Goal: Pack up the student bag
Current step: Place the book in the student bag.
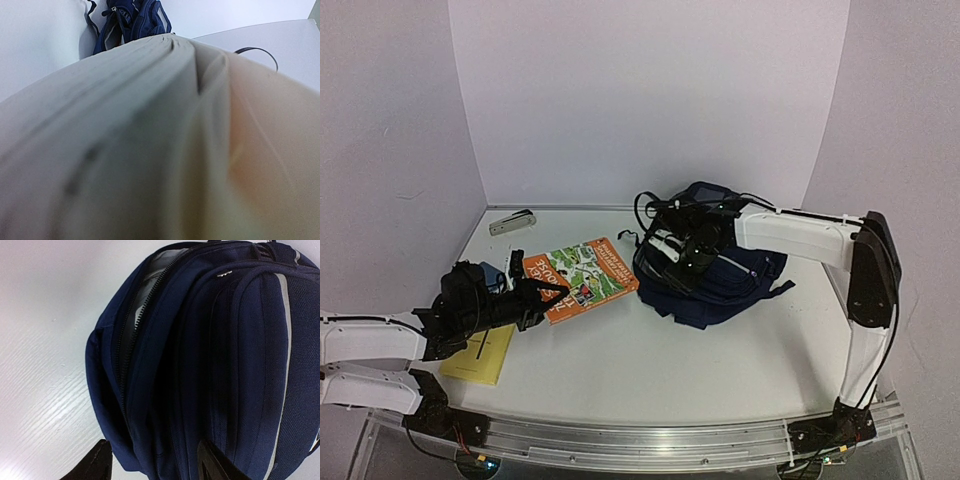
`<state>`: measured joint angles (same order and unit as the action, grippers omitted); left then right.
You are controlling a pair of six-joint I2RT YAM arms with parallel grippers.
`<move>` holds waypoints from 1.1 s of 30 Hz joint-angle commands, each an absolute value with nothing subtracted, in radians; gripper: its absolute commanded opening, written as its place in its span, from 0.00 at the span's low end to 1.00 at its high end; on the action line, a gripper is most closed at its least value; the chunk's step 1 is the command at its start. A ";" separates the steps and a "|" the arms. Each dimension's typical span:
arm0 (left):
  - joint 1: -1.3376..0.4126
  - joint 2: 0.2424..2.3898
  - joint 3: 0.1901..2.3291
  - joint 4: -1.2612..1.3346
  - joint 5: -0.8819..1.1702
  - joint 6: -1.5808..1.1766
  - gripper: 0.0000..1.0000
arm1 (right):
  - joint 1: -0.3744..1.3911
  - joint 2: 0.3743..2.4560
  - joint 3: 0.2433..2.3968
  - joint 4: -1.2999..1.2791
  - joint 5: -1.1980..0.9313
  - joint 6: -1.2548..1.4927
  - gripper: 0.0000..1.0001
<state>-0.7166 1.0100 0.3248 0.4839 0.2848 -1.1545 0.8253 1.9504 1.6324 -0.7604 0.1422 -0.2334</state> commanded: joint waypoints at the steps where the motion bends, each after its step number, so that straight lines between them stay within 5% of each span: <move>1: -0.712 0.971 0.332 0.612 0.280 -1.150 0.00 | 0.824 1.977 1.589 -0.707 0.251 -0.271 0.59; 7: -0.712 0.961 0.315 0.610 0.267 -1.153 0.00 | 0.827 1.980 1.525 -0.630 0.357 -0.325 0.52; 14: -0.712 0.998 0.306 0.635 0.285 -1.154 0.00 | 0.829 1.946 1.558 -0.616 0.305 -0.308 0.02; 33: -0.725 1.391 0.475 0.974 0.451 -1.154 0.00 | 0.821 1.898 1.920 -0.727 0.132 -0.309 0.00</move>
<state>-0.7181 1.3236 0.3417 0.6987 0.3788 -1.1610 0.8165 1.9652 1.8247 -0.7684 0.1624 -0.2871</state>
